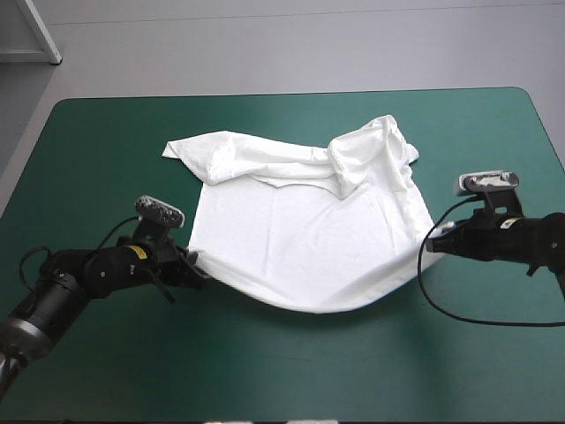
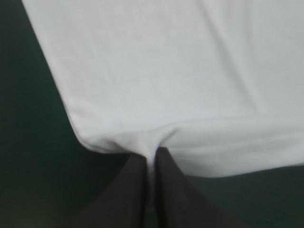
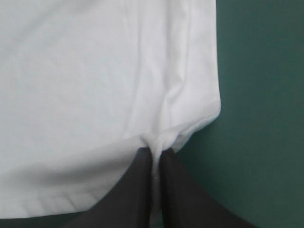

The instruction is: Fold the cloth

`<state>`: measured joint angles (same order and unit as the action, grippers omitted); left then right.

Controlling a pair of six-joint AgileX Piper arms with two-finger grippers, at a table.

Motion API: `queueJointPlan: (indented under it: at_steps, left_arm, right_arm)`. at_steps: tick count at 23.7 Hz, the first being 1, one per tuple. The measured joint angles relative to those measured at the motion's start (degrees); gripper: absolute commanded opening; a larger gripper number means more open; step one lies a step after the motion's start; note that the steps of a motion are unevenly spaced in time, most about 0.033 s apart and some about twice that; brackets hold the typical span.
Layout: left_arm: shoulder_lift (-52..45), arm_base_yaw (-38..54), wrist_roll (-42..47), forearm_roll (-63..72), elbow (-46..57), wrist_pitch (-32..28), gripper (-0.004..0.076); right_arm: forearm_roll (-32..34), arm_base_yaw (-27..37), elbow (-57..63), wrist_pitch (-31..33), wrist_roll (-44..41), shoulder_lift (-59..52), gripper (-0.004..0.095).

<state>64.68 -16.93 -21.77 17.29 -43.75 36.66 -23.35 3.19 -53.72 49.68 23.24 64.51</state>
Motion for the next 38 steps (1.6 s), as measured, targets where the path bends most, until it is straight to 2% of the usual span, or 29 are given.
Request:
queueJointPlan:
  at_steps: [5, 12, 15, 19, 24, 32, 38]
  left_arm:
    - [-0.47, -0.05, 0.00, -6.75, -15.44, -3.98, 0.0019]
    - [0.49, -0.05, -0.07, -18.35, -41.02, -19.24, 0.0019]
    - [1.41, -0.05, -0.07, -22.44, -50.61, -21.63, 0.0019]
    - [2.17, -0.05, -0.07, -26.57, -60.65, -22.00, 0.0019]
    - [5.25, -0.05, -0.07, -28.63, -69.98, -22.91, 0.0019]
    - [13.57, -0.05, 0.17, -29.62, -77.56, -16.54, 0.0019]
    - [21.34, 2.01, 4.20, -29.25, -77.56, -16.66, 0.0020]
  right_arm:
    - [-4.44, 0.00, -13.65, -2.07, 4.97, -0.69, -0.0018]
    - [-5.27, 0.00, -36.28, -15.88, 11.05, -0.83, -0.0017]
    - [-5.57, 0.00, -44.06, -20.86, 12.50, -0.90, -0.0017]
    - [-5.93, 0.00, -52.70, -26.48, 14.56, -0.96, -0.0018]
    - [-6.19, 0.00, -59.14, -29.30, 17.27, -0.82, -0.0018]
    - [-9.97, 0.00, -61.75, -29.35, 17.49, 5.18, -0.0018]
    - [-13.49, 0.00, -62.07, -27.23, 17.49, 15.40, -0.0018]
